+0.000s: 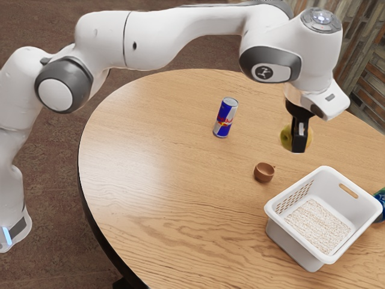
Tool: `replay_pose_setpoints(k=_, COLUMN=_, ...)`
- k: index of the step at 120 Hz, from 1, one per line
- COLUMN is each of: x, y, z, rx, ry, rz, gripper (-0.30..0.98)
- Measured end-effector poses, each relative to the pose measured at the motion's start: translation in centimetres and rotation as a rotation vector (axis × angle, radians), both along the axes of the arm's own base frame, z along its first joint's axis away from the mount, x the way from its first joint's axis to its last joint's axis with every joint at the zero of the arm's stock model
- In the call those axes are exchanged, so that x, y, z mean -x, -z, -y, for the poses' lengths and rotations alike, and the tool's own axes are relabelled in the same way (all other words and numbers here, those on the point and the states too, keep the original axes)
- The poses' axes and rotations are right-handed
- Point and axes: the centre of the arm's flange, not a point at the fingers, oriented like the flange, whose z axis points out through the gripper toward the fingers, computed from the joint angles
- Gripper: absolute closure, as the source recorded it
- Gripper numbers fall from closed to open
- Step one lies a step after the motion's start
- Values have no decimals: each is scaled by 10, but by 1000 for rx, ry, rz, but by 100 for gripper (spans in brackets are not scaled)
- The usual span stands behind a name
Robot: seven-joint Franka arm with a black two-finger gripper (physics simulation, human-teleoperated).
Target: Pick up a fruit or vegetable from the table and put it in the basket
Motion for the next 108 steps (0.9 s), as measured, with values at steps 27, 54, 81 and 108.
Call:
replay_pose_setpoints(k=27, x=-26, y=13, z=23, rx=94, ry=29, rz=141, gripper=25)
replay_pose_setpoints(k=54, x=-84, y=111, z=27, rx=224, ry=1, rz=123, gripper=28)
replay_pose_setpoints(k=81, x=-109, y=172, z=14, rx=298, ry=-59, rz=91, gripper=27)
replay_pose_setpoints(k=108, x=-115, y=178, z=17, rx=358, ry=-66, rz=159, gripper=26)
